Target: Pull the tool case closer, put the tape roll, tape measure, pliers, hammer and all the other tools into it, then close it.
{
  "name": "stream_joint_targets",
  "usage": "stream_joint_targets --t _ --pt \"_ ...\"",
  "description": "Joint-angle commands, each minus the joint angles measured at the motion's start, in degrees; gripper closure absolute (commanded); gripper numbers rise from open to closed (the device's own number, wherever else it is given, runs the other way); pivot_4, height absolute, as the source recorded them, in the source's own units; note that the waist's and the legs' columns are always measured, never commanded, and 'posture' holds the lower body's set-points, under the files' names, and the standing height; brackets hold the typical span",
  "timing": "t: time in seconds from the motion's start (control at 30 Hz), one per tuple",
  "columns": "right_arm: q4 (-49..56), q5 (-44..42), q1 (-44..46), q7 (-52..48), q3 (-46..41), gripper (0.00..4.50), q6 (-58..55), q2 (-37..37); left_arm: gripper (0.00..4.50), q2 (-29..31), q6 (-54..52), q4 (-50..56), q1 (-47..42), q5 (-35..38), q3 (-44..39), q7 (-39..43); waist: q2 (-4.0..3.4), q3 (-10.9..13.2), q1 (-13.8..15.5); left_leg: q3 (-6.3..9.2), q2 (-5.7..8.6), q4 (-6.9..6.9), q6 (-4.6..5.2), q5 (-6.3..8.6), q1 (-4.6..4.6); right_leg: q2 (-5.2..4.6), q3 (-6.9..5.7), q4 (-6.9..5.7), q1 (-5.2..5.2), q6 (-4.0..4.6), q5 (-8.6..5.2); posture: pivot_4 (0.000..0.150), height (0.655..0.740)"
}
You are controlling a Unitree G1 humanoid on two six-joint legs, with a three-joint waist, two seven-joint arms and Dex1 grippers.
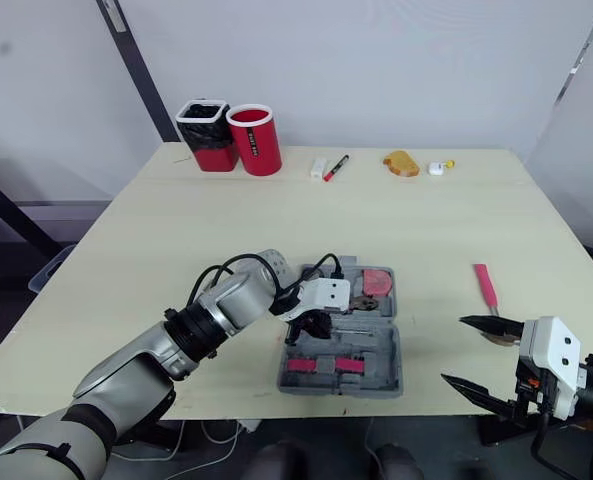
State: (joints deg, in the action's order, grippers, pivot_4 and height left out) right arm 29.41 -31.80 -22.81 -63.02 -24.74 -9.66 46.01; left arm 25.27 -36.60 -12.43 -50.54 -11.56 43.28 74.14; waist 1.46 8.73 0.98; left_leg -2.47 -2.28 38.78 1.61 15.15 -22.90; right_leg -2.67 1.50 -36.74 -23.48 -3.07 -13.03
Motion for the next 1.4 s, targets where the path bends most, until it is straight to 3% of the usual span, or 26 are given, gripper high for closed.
stream_joint_targets --t 0.03,0.07,0.27,0.4,0.5,0.6,0.77,1.23,1.4 --pt "2.06 -0.52 -0.43 0.35 -2.20 0.00 0.93 -0.25 1.73 0.47 1.06 1.29 -1.19 -0.52 -1.91 -0.65 0.00 0.00 -0.04 0.00 0.00 0.02 0.00 0.00 0.00 0.00 0.00 -0.01 0.00 0.00 0.00 0.150 0.7400" --pt "1.97 -0.43 -0.38 0.35 -2.04 0.00 1.00 -0.34 1.23 1.30 2.04 1.67 -1.09 -0.44 -2.44 -0.58 0.00 0.00 -0.08 0.00 0.00 0.04 0.00 0.00 0.00 0.00 0.01 -0.02 0.00 0.00 0.00 0.150 0.7400" --pt "2.05 -0.15 -0.46 0.63 -1.39 0.00 1.20 -0.94 1.23 3.43 2.93 4.07 0.09 3.39 -7.30 0.82 -0.01 0.00 -0.19 0.02 0.00 0.06 0.00 0.00 0.01 0.01 0.01 -0.04 0.00 0.00 0.00 0.150 0.7400" --pt "1.92 0.24 -0.23 0.93 -0.71 0.00 1.48 -1.60 1.23 3.50 6.69 4.07 4.25 12.16 -17.09 1.32 -0.03 -0.01 -0.23 0.01 -0.01 0.06 0.00 0.00 -0.01 0.00 0.01 -0.03 0.00 0.01 0.00 0.150 0.7400" --pt "1.70 0.28 0.04 1.21 -0.45 0.00 1.64 -2.00 1.23 3.49 11.96 1.58 7.41 14.35 -20.78 -0.28 -0.03 -0.02 -0.21 0.01 -0.02 0.06 0.00 0.00 0.02 0.00 0.01 -0.05 0.00 0.06 0.04 0.150 0.7400" --pt "1.72 0.61 0.08 1.70 0.16 0.00 1.84 -2.67 2.05 1.94 17.80 -1.91 11.41 17.02 -24.13 -1.26 -0.05 -0.03 -0.15 -0.01 -0.01 0.06 0.00 0.00 0.03 0.00 0.02 -0.05 0.01 0.07 0.05 0.150 0.7400" --pt "2.11 0.52 -0.04 2.03 0.27 0.00 1.65 -3.06 4.46 -0.29 24.09 -6.11 14.80 17.40 -25.35 -2.99 -0.03 -0.02 -0.06 -0.01 -0.01 0.06 0.00 0.00 0.01 0.00 0.01 -0.05 0.01 0.17 0.11 0.150 0.7400" --pt "2.40 0.31 0.75 2.79 0.93 0.00 1.16 -2.84 4.46 -3.32 30.28 -13.89 15.35 10.19 -21.14 -8.97 -0.04 -0.03 -0.17 -0.02 0.00 0.06 0.00 0.00 0.03 0.00 0.02 -0.05 0.02 0.17 0.12 0.150 0.7400" --pt "2.48 0.36 1.11 2.78 1.03 0.00 0.93 -2.64 4.46 -2.23 30.89 -18.10 15.29 4.08 -17.41 -10.72 -0.04 -0.16 -0.17 -0.01 0.00 0.06 0.00 0.00 0.06 0.00 0.01 -0.05 0.05 0.18 0.12 0.150 0.7400"
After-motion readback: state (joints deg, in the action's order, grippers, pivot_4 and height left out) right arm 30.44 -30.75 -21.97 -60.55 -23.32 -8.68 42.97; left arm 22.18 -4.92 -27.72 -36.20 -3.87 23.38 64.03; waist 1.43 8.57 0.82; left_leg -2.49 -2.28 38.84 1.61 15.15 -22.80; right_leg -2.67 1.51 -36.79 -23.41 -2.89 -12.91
